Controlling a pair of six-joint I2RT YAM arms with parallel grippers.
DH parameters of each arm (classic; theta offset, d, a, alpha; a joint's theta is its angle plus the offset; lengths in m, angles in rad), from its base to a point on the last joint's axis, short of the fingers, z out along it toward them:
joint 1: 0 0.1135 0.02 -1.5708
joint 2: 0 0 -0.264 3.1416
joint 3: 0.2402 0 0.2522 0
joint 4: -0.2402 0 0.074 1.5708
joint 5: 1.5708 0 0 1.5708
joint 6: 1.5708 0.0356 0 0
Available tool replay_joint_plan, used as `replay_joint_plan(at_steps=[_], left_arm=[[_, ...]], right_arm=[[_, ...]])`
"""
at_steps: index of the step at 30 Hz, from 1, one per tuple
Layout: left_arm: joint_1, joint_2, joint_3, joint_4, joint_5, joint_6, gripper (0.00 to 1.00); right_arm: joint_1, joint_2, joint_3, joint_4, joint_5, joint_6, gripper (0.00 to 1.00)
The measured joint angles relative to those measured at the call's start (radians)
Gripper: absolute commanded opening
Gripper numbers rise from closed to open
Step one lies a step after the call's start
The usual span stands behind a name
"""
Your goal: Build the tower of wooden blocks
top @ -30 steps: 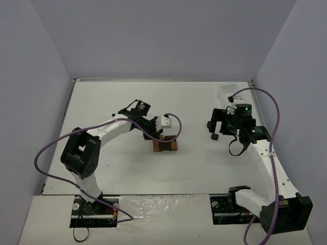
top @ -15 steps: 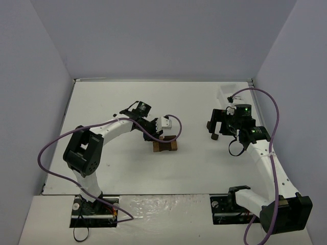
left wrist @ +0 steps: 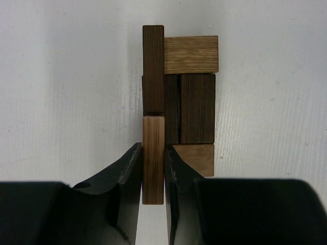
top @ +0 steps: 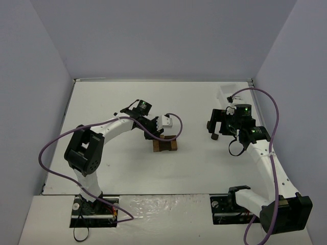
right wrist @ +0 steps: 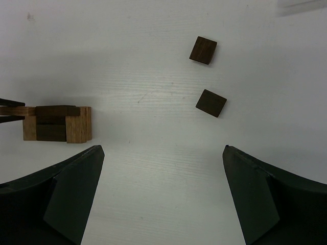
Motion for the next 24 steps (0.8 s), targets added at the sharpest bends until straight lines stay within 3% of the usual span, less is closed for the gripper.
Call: replay_joint_plan(at_steps=[24], left_arm=[[0.000,0.022,0.007,0.000,0.007,0.000,0.24]], right_arm=[[0.000,0.000,0.000,0.001,-0.007,-0.005,1.00]])
